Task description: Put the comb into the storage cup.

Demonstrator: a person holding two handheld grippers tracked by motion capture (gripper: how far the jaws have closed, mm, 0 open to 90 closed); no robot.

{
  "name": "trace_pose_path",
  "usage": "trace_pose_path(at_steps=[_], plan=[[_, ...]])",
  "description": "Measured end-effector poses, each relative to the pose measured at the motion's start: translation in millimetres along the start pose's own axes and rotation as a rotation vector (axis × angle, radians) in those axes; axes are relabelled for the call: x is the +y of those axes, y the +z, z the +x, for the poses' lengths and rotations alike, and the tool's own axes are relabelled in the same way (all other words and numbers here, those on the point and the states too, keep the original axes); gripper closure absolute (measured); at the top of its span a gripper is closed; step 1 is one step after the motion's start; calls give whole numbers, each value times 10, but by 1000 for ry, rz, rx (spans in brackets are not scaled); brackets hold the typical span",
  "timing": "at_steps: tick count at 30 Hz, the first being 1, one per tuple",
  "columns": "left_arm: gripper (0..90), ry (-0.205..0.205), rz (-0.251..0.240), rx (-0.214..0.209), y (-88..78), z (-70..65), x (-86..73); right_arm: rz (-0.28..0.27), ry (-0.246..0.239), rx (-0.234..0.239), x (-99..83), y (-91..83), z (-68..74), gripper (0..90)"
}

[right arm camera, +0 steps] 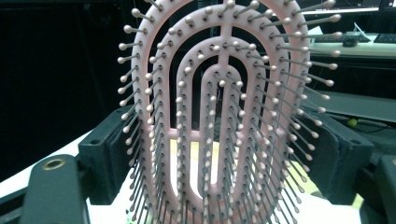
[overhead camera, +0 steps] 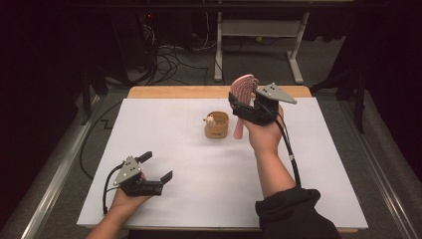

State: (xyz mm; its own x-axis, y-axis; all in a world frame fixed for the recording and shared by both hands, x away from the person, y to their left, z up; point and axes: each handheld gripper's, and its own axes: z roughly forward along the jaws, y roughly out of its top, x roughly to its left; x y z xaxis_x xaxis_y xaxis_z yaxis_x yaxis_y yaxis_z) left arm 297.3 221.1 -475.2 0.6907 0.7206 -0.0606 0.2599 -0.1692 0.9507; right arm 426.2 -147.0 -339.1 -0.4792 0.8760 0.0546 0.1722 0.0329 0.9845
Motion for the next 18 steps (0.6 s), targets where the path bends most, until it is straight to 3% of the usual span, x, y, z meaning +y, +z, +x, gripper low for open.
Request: trace_pose_path(at_steps=[18], plan=[[0, -4, 4, -4, -1, 14, -6, -26, -1, -5, 158, 89, 20, 205]])
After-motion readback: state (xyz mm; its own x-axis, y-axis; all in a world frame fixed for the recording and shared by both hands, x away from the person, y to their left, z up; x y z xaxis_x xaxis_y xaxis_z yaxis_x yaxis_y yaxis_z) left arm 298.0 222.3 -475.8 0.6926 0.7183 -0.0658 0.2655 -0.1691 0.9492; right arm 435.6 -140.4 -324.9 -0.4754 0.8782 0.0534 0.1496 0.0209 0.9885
